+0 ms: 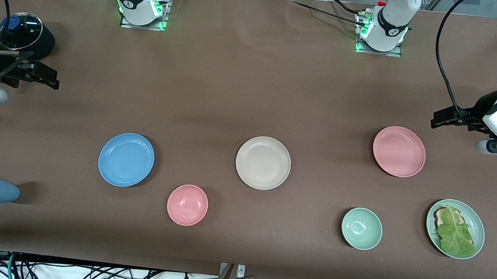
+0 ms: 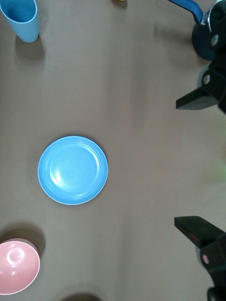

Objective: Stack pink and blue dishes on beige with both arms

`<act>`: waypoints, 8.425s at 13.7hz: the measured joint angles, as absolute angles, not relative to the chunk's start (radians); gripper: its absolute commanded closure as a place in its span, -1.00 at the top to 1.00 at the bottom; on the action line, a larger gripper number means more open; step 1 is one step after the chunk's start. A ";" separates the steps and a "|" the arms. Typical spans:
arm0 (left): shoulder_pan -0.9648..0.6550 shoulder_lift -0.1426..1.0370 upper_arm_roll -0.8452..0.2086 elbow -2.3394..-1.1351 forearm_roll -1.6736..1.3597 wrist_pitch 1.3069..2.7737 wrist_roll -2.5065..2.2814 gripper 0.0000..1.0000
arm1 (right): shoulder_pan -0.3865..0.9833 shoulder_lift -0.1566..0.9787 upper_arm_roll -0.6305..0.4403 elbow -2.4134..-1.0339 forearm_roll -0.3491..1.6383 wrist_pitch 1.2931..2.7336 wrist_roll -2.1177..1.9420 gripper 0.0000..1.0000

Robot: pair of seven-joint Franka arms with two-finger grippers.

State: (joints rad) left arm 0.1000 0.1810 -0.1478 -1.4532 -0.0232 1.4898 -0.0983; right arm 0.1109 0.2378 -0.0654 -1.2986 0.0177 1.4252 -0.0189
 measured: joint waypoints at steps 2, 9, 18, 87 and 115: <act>0.100 0.181 -0.148 -1.453 -0.023 1.490 -0.098 1.00 | 0.111 0.238 -0.065 -1.299 0.018 1.425 -0.019 1.00; 0.100 0.181 -0.148 -1.453 -0.023 1.490 -0.098 1.00 | 0.111 0.238 -0.065 -1.299 0.018 1.424 -0.035 1.00; 0.096 0.186 -0.150 -1.453 -0.023 1.490 -0.100 1.00 | 0.111 0.238 -0.065 -1.299 0.018 1.422 -0.050 1.00; 0.442 0.536 -0.340 -1.804 -0.399 1.952 0.398 -1.00 | 0.092 0.478 -0.071 -1.354 0.004 1.777 -0.085 1.00; -0.194 0.716 -0.286 -1.691 -0.396 2.416 -0.244 -0.84 | 0.077 0.703 -0.071 -1.641 0.014 2.311 -0.077 0.53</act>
State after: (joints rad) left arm -0.1943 0.7158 -0.2859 -1.6910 -0.3957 2.4161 -0.2435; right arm 0.0768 0.7033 -0.0713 -1.6408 0.0135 2.3109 -0.0772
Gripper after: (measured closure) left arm 0.947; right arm 0.132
